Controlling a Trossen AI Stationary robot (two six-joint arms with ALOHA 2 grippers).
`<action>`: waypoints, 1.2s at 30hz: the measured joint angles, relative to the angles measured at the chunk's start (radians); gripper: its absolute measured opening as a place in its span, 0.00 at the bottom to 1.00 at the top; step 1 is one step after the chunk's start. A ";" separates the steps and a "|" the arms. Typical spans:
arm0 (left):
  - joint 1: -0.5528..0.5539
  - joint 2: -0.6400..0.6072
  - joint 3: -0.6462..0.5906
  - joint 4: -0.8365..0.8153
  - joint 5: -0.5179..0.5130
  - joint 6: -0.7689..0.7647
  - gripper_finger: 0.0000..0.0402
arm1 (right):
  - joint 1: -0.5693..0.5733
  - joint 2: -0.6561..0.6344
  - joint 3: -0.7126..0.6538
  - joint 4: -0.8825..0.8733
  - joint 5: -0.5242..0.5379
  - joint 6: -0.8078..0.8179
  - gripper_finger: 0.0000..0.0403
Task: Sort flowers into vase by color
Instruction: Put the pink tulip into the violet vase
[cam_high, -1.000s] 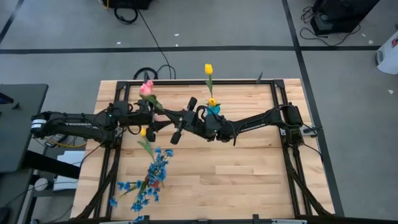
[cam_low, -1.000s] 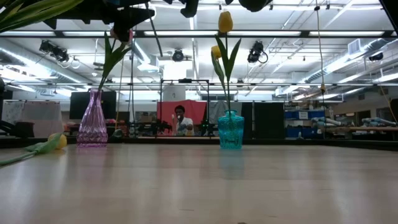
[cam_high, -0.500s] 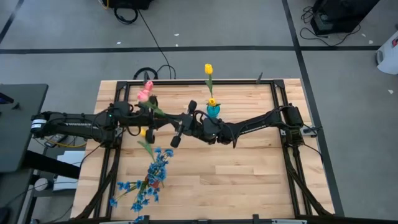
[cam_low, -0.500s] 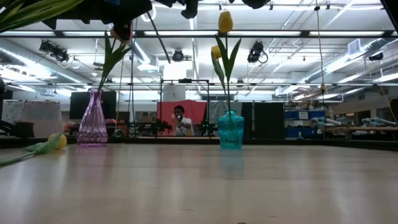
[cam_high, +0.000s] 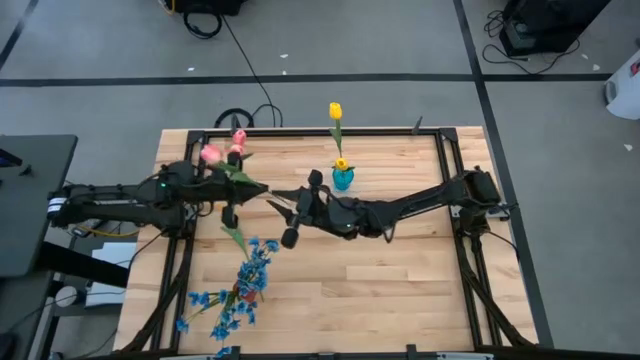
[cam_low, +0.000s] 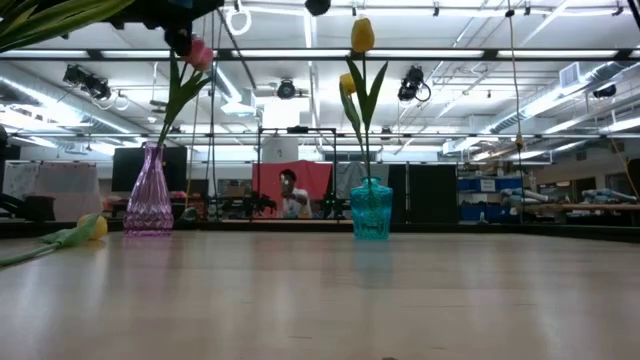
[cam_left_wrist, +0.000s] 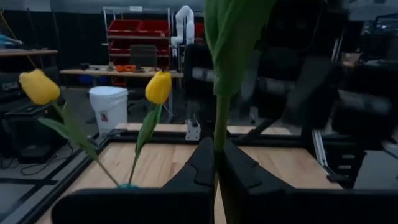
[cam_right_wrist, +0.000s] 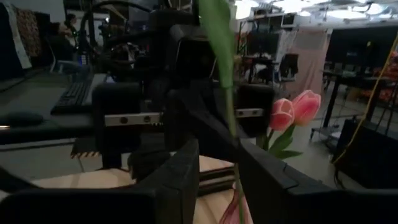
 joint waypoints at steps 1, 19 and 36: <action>0.000 -0.026 0.000 -0.032 -0.003 0.000 0.02 | 0.006 -0.015 0.000 -0.030 0.000 0.011 0.30; -0.004 -0.386 0.000 -0.455 -0.087 -0.029 0.02 | 0.206 -0.120 -0.007 -0.583 0.175 0.282 0.29; -0.005 -0.426 0.000 -0.632 -0.208 -0.136 0.03 | 0.156 -0.126 -0.524 -0.114 -0.066 0.414 0.21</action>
